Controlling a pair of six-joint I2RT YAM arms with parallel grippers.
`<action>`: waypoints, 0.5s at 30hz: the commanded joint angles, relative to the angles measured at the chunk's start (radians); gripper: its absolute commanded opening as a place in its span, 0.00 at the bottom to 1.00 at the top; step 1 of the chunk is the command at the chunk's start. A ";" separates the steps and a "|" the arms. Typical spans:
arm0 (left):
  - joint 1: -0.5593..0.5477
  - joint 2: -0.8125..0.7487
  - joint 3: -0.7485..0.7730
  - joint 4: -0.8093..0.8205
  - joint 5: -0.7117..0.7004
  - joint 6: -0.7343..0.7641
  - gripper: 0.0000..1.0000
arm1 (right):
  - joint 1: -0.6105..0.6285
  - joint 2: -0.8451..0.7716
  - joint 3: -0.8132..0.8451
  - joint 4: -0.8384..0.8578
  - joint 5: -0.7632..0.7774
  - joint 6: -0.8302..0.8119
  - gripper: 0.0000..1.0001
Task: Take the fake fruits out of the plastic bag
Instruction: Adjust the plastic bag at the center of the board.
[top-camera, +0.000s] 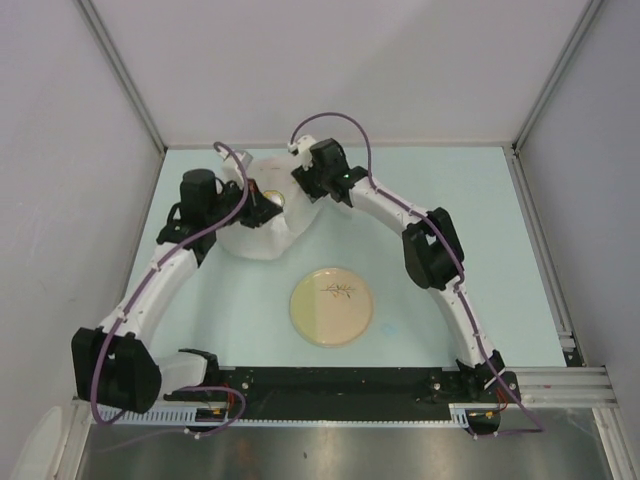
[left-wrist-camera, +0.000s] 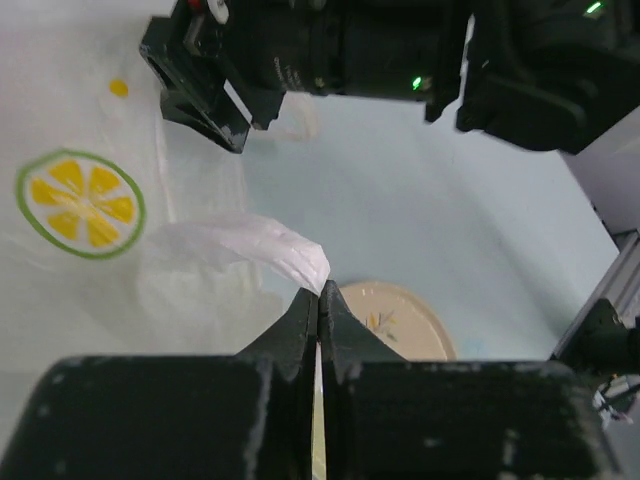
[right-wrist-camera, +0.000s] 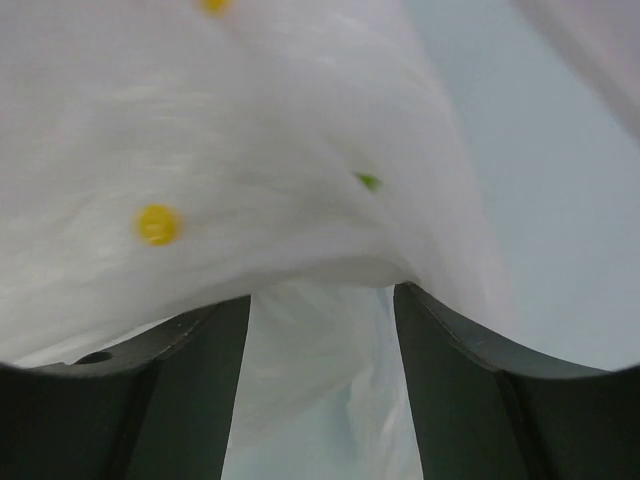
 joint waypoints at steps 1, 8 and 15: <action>0.011 0.113 0.232 0.130 0.047 0.078 0.00 | -0.110 0.040 0.167 0.208 0.272 -0.044 0.66; 0.020 0.425 0.696 0.179 0.111 0.076 0.00 | -0.202 0.005 0.196 0.345 0.465 -0.174 0.68; 0.000 0.575 1.052 0.219 0.223 0.001 0.00 | -0.246 -0.108 0.042 0.414 0.531 -0.314 0.68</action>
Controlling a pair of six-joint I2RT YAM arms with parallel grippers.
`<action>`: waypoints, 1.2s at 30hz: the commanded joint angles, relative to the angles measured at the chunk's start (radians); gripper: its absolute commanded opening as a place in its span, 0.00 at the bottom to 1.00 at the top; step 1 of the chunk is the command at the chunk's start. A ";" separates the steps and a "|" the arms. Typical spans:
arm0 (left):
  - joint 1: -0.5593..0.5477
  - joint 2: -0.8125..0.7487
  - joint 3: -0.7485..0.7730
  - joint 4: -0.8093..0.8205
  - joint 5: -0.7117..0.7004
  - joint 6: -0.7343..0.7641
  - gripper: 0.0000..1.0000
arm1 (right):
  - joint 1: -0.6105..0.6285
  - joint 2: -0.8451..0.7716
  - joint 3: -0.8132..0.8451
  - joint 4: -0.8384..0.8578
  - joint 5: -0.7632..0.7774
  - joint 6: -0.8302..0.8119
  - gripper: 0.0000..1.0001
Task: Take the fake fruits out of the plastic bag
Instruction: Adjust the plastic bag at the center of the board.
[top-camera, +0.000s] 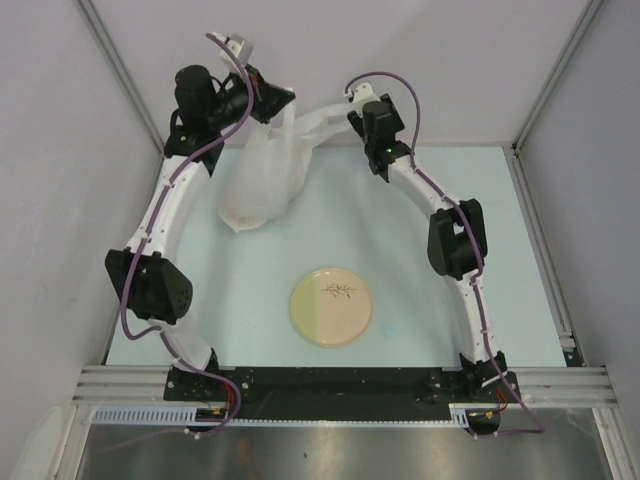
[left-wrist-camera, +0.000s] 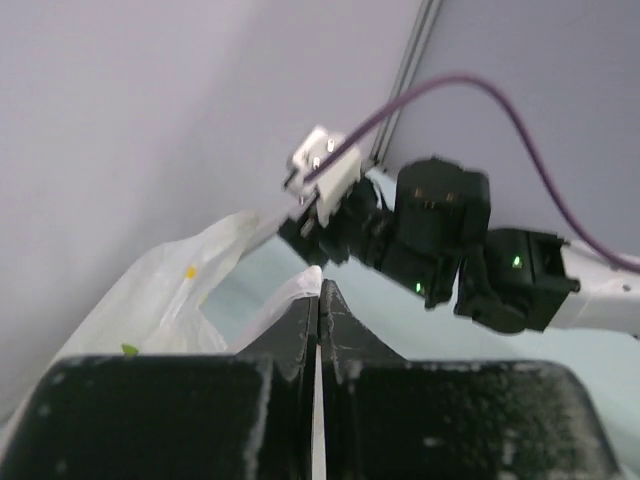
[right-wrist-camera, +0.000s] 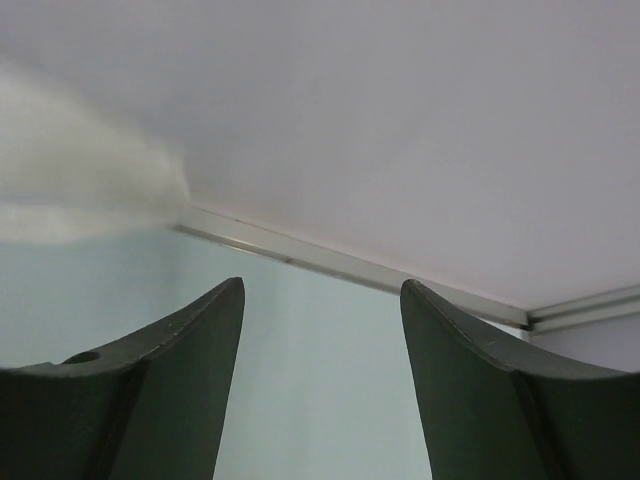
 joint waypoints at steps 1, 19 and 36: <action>-0.018 0.021 0.191 0.095 0.120 -0.050 0.00 | -0.009 -0.151 -0.092 0.084 0.078 -0.106 0.68; -0.033 -0.361 -0.517 -0.079 0.207 0.099 0.00 | -0.068 -0.446 -0.058 -0.276 -0.564 0.252 0.90; -0.030 -0.410 -0.560 -0.168 0.177 0.157 0.00 | -0.012 -0.231 0.040 -0.264 -0.583 -0.296 1.00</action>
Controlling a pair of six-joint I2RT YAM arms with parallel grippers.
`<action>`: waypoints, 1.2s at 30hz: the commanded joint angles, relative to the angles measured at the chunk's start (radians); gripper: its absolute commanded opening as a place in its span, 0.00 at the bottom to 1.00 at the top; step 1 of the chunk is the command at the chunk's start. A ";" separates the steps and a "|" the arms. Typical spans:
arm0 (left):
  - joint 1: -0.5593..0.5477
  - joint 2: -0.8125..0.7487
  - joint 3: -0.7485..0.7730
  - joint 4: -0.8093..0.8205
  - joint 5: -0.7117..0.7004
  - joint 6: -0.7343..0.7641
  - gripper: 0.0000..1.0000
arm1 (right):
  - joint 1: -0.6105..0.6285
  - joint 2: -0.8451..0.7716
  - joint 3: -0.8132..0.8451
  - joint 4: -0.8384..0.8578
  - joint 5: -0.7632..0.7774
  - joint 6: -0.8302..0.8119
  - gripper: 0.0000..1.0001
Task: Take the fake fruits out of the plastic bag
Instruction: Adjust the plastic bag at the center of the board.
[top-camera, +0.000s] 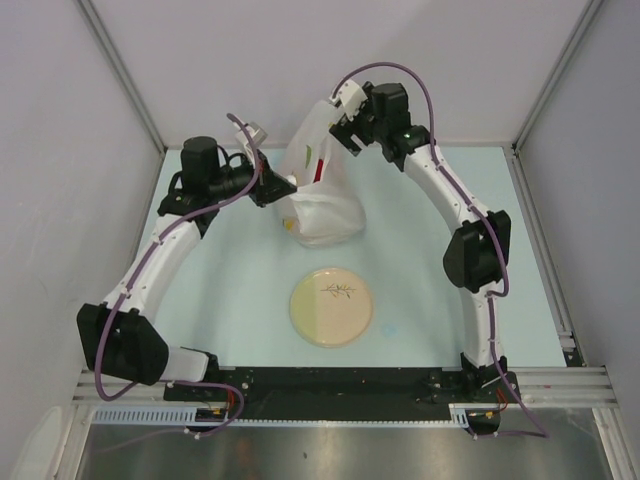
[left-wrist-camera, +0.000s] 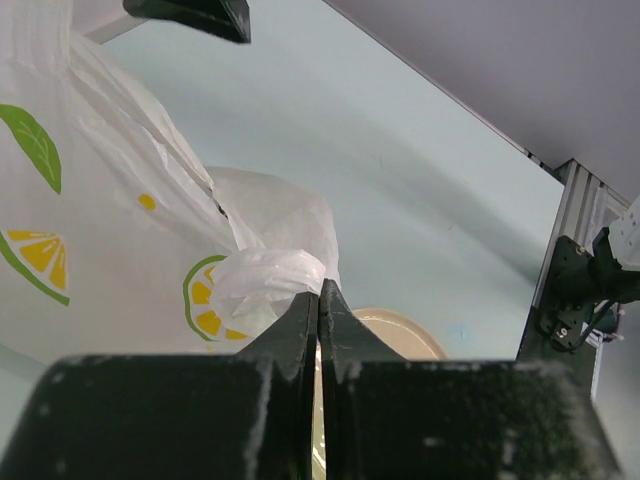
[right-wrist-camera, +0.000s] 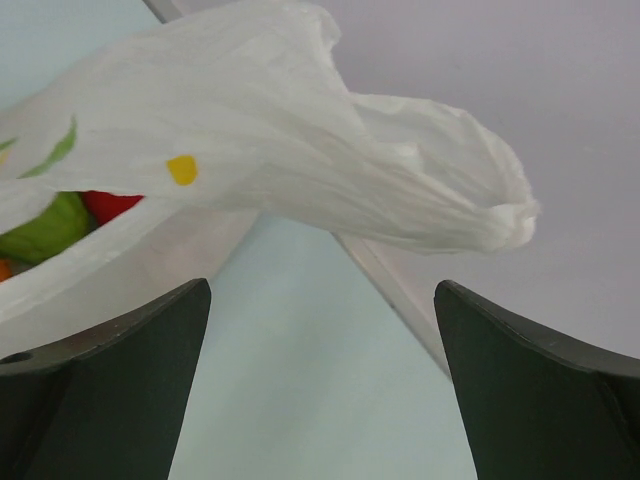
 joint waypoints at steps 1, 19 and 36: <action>-0.001 -0.048 -0.017 -0.008 0.005 0.026 0.00 | -0.008 0.026 0.071 0.115 0.014 -0.168 1.00; -0.002 -0.068 -0.048 -0.017 0.006 0.019 0.00 | 0.080 -0.081 -0.301 0.524 -0.067 -0.643 0.38; 0.043 0.292 0.462 -0.039 -0.130 0.147 0.00 | -0.086 0.139 0.425 0.280 0.100 0.192 0.00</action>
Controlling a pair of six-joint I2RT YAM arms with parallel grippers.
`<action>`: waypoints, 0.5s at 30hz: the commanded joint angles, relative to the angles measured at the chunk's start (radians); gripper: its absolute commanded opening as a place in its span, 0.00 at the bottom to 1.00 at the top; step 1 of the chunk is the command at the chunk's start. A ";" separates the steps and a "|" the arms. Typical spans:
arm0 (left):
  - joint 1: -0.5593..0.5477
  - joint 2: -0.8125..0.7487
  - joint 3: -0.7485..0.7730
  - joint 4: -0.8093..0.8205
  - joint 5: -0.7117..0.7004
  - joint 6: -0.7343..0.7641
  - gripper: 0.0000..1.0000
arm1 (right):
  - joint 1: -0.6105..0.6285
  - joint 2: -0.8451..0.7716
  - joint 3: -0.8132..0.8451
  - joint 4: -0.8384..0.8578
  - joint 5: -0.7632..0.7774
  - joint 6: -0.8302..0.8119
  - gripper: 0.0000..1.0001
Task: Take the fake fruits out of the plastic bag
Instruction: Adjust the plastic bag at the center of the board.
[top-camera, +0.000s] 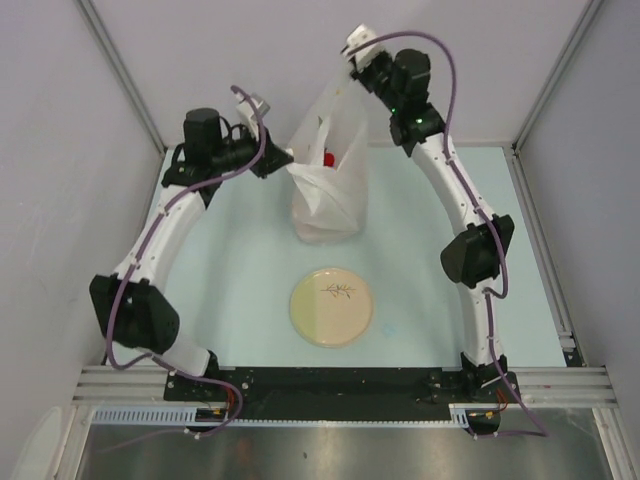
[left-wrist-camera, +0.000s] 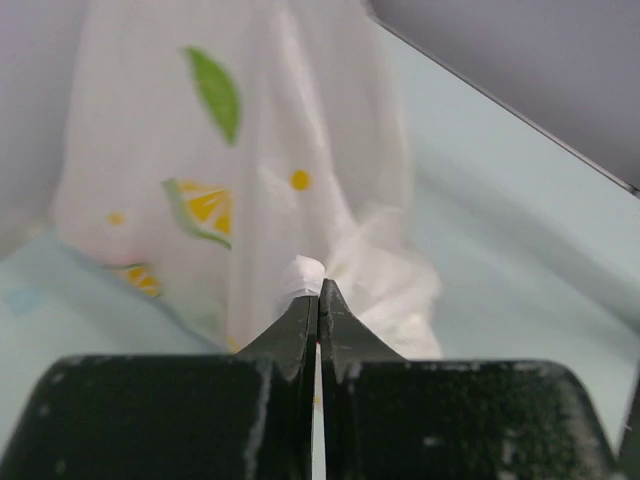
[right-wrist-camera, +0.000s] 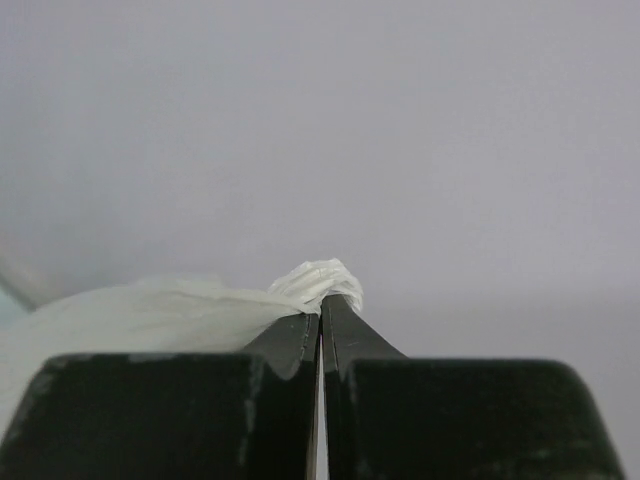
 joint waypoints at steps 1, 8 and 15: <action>0.029 0.244 0.335 0.024 -0.045 0.049 0.00 | -0.083 0.118 0.253 -0.008 0.143 0.298 0.00; 0.027 0.555 0.947 0.117 -0.072 -0.035 0.00 | -0.155 0.062 0.224 0.199 0.374 0.393 0.00; -0.055 0.439 0.801 0.006 0.099 0.092 0.00 | -0.218 -0.290 -0.301 0.191 0.398 0.444 0.00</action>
